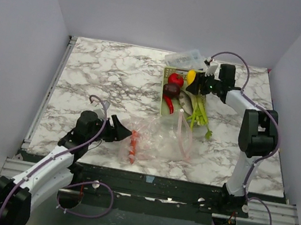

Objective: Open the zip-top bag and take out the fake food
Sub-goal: Place the fake fruit in the bin.

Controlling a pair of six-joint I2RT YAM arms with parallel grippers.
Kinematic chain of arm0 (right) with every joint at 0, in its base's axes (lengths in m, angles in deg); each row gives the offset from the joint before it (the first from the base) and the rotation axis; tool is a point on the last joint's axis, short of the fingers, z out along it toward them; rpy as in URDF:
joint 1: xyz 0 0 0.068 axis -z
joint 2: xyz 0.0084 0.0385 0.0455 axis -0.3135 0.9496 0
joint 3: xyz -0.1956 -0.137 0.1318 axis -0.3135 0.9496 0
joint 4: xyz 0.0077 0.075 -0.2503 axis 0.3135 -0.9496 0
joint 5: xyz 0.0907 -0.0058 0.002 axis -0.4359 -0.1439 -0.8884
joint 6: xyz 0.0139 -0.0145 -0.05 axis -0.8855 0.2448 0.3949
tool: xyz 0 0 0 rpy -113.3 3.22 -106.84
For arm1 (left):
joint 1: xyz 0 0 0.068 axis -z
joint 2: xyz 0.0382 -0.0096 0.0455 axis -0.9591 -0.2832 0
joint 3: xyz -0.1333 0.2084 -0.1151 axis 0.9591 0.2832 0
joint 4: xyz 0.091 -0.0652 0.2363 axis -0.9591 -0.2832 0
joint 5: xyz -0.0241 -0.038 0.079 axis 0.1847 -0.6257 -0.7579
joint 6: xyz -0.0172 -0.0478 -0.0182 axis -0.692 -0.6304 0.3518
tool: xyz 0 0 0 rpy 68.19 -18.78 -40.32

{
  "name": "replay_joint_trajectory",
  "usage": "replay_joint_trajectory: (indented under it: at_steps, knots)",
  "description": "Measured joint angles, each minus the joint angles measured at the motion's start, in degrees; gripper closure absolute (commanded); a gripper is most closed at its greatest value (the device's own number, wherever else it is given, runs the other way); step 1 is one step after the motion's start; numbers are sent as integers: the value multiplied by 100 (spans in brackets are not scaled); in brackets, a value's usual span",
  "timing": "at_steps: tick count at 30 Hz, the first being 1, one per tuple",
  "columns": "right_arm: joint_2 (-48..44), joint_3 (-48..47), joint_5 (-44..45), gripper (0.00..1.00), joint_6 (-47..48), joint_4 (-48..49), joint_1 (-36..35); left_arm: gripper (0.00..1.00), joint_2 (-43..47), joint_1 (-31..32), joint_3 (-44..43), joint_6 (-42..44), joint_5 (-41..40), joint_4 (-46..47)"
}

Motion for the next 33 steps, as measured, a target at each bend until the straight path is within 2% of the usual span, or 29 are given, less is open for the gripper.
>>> replay_joint_trajectory:
  at_steps: [7,11,17,22,27,33]
  knots:
    - [278,-398,98,26,70,-356,-197,25,564,-4,17,0,-125,-466]
    - [234,-398,118,17,118,-450,-264,20,920,-4,61,-2,-160,-715]
    - [-127,-302,365,12,251,-621,-258,18,1318,-4,98,-7,-166,-988]
    - [-1010,245,566,1,442,-643,-234,17,1523,-20,125,-2,-155,-1152]
    - [-2321,1220,514,0,684,-463,-234,17,1683,-24,229,-2,-138,-1239]
    - [-3764,2339,-678,0,1110,-424,-223,17,1816,-24,337,-2,-42,-1303]
